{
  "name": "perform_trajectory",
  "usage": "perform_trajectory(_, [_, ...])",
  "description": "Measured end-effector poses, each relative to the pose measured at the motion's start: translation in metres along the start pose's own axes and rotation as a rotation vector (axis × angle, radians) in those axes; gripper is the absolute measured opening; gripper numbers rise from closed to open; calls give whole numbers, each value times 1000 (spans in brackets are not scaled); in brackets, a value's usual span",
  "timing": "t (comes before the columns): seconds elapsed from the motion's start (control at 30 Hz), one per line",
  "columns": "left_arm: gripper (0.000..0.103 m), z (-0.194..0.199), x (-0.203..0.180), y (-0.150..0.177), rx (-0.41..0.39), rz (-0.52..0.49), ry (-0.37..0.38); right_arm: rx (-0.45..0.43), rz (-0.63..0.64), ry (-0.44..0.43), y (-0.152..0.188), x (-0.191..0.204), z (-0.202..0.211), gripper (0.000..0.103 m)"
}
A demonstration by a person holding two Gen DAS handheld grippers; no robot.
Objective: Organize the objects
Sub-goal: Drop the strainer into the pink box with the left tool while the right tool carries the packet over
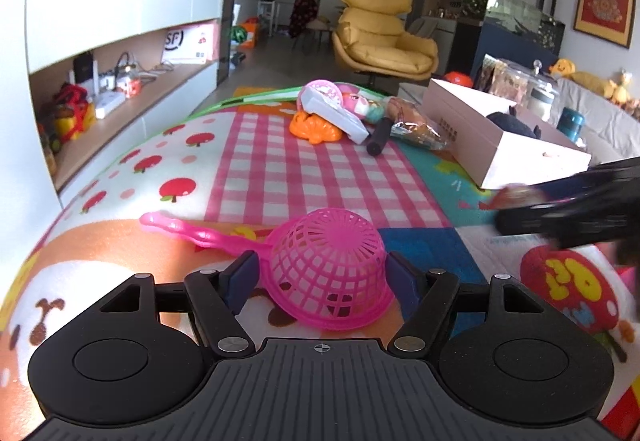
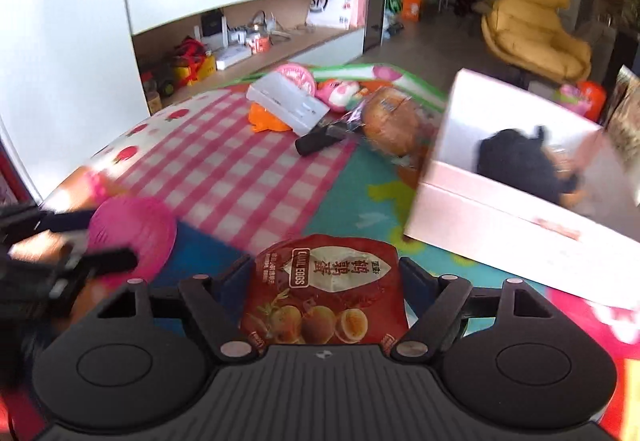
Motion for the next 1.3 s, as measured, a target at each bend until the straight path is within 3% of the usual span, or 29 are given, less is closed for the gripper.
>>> perform_trajectory(0.1, [75, 12, -16, -5, -11, -25, 69, -63, -10, 20, 12, -16, 43, 78])
perform_trajectory(0.23, [75, 35, -51, -42, -120, -90, 158, -176, -22, 129, 25, -45, 92, 78])
perform_trajectory(0.4, [75, 37, -137, -113, -263, -313, 280, -262, -96, 185, 32, -80, 122, 78])
perform_trajectory(0.5, [75, 10, -200, -146, -323, -438, 376, -298, -138, 200, 36, -95, 126, 78])
perform_trajectory(0.6, [76, -31, -250, -160, -294, -494, 465, -319, -168, 205, 40, -106, 127, 78])
perform_trajectory(0.67, [76, -75, -274, -159, -180, -463, 524, -330, -178, 207, 43, -111, 127, 78])
perform_trajectory(0.7, [76, -102, -283, -154, -71, -446, 524, -333, -180, 212, 44, -114, 129, 78])
perform_trajectory(0.77, [76, -141, -290, -139, 87, -443, 474, -332, -177, 230, 47, -119, 129, 78])
perform_trajectory(0.8, [76, -153, -290, -133, 124, -460, 447, -331, -175, 236, 48, -122, 130, 78])
perform_trajectory(0.9, [75, -145, -285, -131, 61, -524, 432, -329, -180, 242, 50, -130, 131, 78])
perform_trajectory(1.0, [75, -118, -277, -128, -13, -633, 461, -318, -196, 238, 50, -136, 125, 78])
perform_trajectory(1.07, [75, -101, -273, -124, -58, -710, 442, -307, -207, 234, 49, -138, 121, 78])
perform_trajectory(1.13, [75, -91, -256, -122, -80, -680, 426, -306, -218, 223, 48, -141, 118, 78])
perform_trajectory(1.23, [73, -74, -223, -121, -108, -504, 413, -322, -236, 210, 37, -147, 119, 78])
perform_trajectory(1.3, [73, -61, -210, -119, -119, -410, 446, -356, -242, 202, 16, -154, 122, 78])
Point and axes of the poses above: each gripper's, at about its wrist camera, not at the fingertips, and z roughly against the way its jaws point, x to its left, y to its underside, the point moved 6 cm from there along -z, roughly the way its jaws point, and after that the axes turned 4 degrees about -y, right-handed, at the moved point
